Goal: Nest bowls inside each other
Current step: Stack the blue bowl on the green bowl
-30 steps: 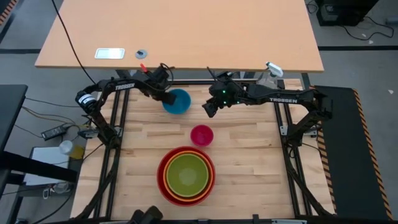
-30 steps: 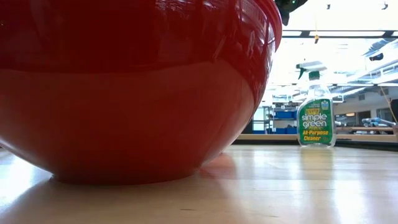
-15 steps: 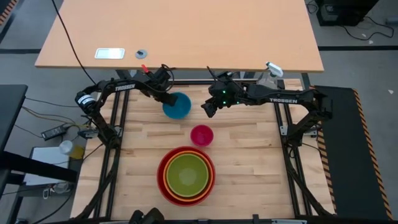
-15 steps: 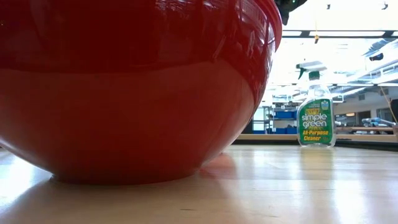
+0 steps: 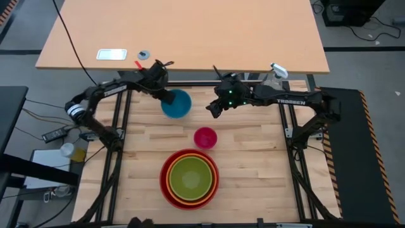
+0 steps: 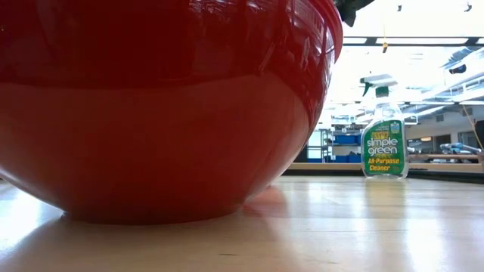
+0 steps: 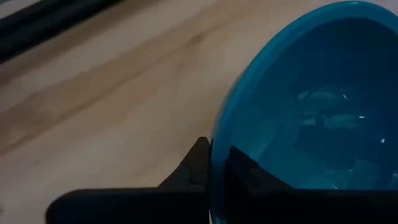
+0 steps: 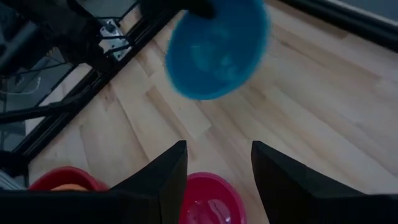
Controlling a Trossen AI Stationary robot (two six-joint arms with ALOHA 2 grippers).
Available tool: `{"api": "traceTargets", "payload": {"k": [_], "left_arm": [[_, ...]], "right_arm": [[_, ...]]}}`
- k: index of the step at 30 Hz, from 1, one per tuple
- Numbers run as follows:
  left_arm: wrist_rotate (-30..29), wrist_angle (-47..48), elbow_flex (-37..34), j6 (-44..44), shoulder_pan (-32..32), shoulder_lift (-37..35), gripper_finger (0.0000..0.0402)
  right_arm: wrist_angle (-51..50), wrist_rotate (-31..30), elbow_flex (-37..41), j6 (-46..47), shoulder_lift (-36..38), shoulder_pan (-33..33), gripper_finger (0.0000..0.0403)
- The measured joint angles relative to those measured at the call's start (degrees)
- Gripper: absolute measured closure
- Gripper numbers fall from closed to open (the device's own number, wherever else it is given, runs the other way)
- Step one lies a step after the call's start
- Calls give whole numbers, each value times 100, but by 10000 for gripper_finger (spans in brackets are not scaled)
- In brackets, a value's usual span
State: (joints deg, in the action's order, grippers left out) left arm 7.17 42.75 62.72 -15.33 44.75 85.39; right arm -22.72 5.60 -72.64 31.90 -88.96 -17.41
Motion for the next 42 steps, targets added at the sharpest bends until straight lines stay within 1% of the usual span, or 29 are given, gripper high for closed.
{"api": "traceTargets", "payload": {"k": [3,7,10,12,15,18,22,27,33,37,42], "left_arm": [[120,86,20,18,-232,-459,387],[376,236,28,-403,-531,-1057,387],[488,310,28,-769,-865,-1462,387],[703,366,28,-959,-1090,-1685,387],[902,435,29,-1316,-1527,-1908,388],[904,489,28,-1712,-2145,-1961,388],[843,333,30,-2433,-3125,-1846,388],[225,-37,31,-3554,-4369,-1475,388],[-391,-359,31,-4777,-5575,-771,388],[-478,-597,31,-5492,-6050,-351,388],[-627,-625,35,-6242,-6381,26,388]], "right_arm": [[-327,-130,-7,-164,160,2,218],[-802,-324,-7,-542,293,-12,218],[-866,-278,-7,-649,303,-61,218],[-865,-212,-7,-658,301,-72,218],[-815,-148,-7,-663,301,-45,218],[-760,-65,-7,-781,298,0,218],[-780,5,-7,-917,296,26,218],[-796,5,-7,-977,294,25,218],[-780,21,-7,-1370,294,24,218],[-728,208,-4,-1393,292,28,218],[-521,313,-4,-1397,292,103,218]]}}
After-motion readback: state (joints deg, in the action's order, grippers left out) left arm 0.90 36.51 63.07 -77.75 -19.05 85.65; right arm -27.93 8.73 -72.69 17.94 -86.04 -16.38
